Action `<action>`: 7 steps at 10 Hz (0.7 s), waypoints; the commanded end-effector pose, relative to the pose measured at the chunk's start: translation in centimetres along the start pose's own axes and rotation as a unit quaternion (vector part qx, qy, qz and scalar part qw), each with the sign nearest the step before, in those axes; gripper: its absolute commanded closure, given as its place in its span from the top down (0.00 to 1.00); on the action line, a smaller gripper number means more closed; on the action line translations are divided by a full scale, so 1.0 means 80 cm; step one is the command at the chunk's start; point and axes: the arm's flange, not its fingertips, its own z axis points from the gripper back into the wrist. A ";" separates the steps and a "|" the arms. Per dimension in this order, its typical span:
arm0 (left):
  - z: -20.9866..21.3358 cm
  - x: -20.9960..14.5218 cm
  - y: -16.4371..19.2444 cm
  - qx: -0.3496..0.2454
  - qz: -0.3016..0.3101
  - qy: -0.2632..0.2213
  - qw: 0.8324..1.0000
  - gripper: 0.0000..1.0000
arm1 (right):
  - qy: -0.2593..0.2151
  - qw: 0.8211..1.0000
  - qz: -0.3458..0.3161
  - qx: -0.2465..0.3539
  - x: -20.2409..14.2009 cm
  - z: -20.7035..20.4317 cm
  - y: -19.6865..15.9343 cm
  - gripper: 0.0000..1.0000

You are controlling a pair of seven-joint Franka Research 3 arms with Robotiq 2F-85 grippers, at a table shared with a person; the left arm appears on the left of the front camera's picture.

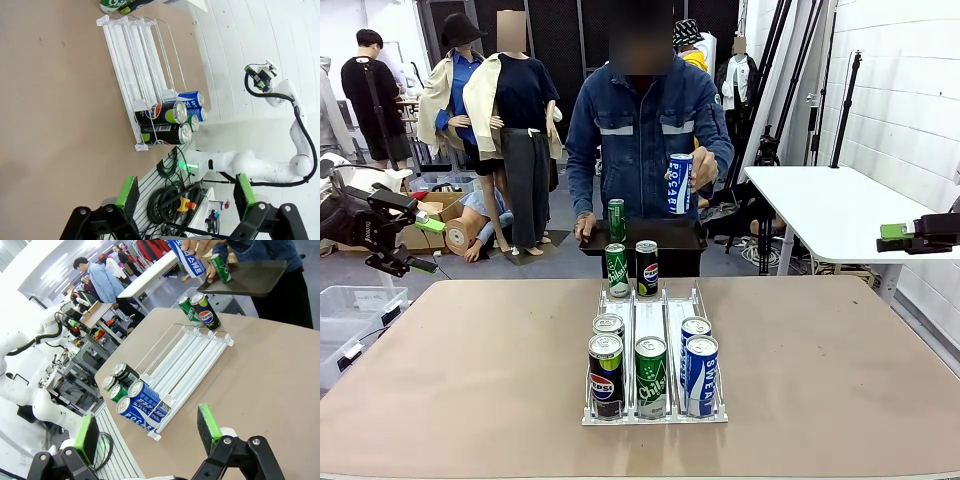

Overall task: Retrieve and hand over the desired beverage to the person.
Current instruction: Pick up another can of the same type that the person held from the Automatic Can Dispenser.

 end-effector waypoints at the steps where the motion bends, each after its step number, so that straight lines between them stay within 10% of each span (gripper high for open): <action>1: 0.001 0.001 -0.003 0.000 -0.001 -0.008 1.000 1.00 | 0.003 1.000 -0.001 0.003 -0.001 0.000 0.001 1.00; 7: 0.002 0.003 -0.012 -0.029 -0.021 -0.022 0.999 1.00 | 0.003 1.000 -0.001 0.003 -0.001 0.000 0.001 1.00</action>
